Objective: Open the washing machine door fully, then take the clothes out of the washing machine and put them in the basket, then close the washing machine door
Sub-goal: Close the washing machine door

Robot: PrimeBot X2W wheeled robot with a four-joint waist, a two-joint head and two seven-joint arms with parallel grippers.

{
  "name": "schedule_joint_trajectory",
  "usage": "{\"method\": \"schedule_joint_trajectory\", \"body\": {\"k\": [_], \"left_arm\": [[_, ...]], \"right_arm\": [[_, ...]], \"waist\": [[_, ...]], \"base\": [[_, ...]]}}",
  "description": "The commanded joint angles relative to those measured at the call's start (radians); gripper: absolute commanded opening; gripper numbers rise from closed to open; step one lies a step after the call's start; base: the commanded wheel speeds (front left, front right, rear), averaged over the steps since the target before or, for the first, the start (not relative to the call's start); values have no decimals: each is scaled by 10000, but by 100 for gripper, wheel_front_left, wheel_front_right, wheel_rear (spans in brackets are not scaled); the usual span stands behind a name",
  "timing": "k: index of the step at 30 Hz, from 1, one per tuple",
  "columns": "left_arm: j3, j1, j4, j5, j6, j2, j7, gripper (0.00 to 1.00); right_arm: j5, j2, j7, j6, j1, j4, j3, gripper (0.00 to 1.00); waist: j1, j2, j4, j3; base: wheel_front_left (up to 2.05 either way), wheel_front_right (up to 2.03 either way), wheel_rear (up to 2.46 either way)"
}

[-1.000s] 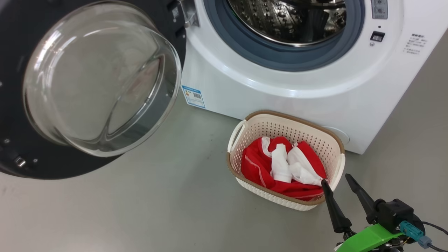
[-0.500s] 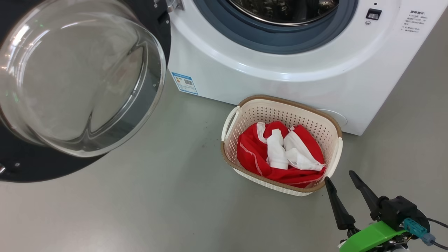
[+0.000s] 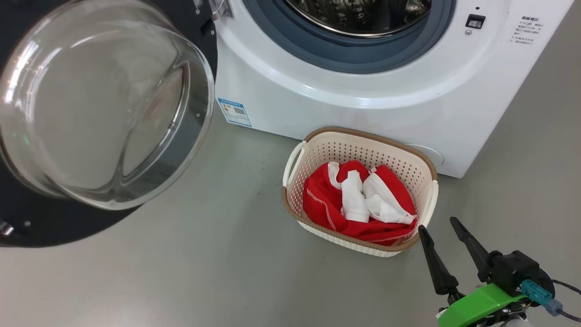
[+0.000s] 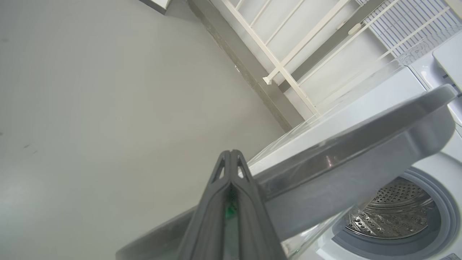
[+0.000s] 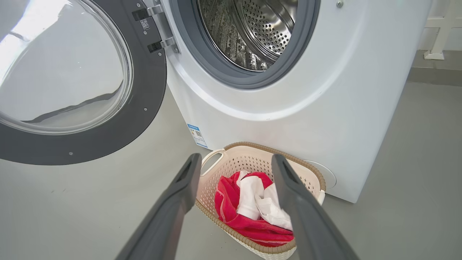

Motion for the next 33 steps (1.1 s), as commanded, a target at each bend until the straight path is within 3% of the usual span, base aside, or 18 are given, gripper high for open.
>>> {"method": "schedule_joint_trajectory", "body": {"k": [1, 13, 27, 33], "left_arm": [[-45, 255, -500, -175, -71, 555, 372, 0], [-643, 1357, -2269, -1205, -71, 664, 1120, 0], [-1287, 2626, -5313, -2497, -71, 710, 1955, 0], [-1633, 2886, -6862, -2820, -71, 475, 1977, 0]], "right_arm": [[-113, -35, -65, 63, -150, -262, 208, 100], [-113, -22, -65, 63, 78, -249, 71, 100], [-122, 229, -65, 63, 339, -236, -132, 100], [-120, 275, -65, 63, 284, -230, -195, 100]], "waist": [[0, -1, -20, -73], [0, -1, -73, -595], [0, -1, 24, -1092], [0, -1, -6, -1124]], "base": [[0, 0, 0], [0, 0, 0], [0, 0, 0], [0, 0, 0]]}}
